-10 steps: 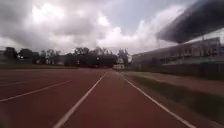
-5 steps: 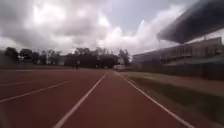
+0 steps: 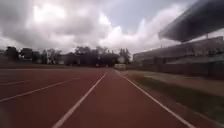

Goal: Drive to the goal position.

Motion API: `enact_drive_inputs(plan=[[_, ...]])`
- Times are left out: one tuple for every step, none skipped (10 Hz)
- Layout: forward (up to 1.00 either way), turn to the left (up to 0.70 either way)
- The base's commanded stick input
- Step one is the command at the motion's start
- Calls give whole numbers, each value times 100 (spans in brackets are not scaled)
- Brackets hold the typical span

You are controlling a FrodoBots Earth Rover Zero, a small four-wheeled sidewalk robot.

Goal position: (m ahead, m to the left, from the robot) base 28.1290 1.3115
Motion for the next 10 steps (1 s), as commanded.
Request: enact_drive_inputs(plan=[[70, 0], [70, 0], [70, 0], [70, 0], [70, 0], [70, 0], [70, 0], [70, 0], [70, 0], [70, 0]])
